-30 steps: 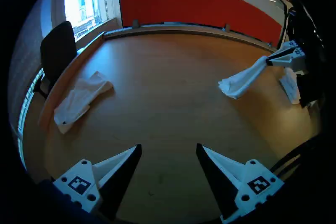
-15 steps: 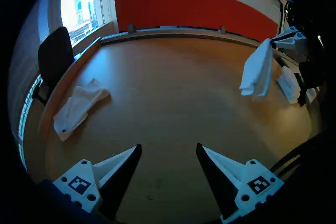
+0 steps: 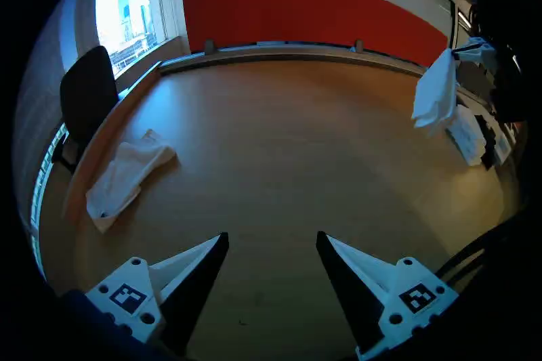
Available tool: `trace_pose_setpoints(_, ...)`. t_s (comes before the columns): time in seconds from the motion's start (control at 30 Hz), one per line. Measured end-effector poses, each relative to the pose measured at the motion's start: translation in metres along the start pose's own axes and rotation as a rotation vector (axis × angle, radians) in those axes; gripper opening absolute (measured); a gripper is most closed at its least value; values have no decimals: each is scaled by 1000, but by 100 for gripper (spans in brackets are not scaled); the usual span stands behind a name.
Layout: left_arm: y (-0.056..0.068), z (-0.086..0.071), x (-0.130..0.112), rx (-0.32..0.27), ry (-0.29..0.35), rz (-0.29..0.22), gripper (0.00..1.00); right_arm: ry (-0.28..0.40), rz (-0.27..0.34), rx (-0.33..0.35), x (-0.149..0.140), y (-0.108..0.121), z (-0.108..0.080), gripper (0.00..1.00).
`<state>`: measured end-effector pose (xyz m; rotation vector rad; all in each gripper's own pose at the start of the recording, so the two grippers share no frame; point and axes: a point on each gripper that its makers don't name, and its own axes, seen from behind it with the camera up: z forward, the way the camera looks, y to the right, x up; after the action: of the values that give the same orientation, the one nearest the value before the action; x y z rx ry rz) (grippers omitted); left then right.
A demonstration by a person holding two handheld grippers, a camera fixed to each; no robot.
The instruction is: Fold towel
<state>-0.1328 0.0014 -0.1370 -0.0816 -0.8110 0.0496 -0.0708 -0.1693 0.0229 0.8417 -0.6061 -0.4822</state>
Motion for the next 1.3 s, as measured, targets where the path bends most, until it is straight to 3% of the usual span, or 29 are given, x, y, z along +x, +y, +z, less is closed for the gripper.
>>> trace_pose_setpoints(0.57, -5, 6, 1, 28, -25, -3, 96, -78, 45, -155, -65, 137, -68, 5)
trace_pose_setpoints(0.87, 1, 7, 8, 33, -26, 4, 96, -109, 71, -244, -89, 203, -98, 5)
trace_pose_setpoints(1.07, 8, 8, 12, 31, -26, 10, 96, -120, 103, -290, -103, 232, -114, 5)
trace_pose_setpoints(1.3, 13, 8, 14, 27, -27, 18, 96, -129, 126, -312, -118, 244, -124, 5)
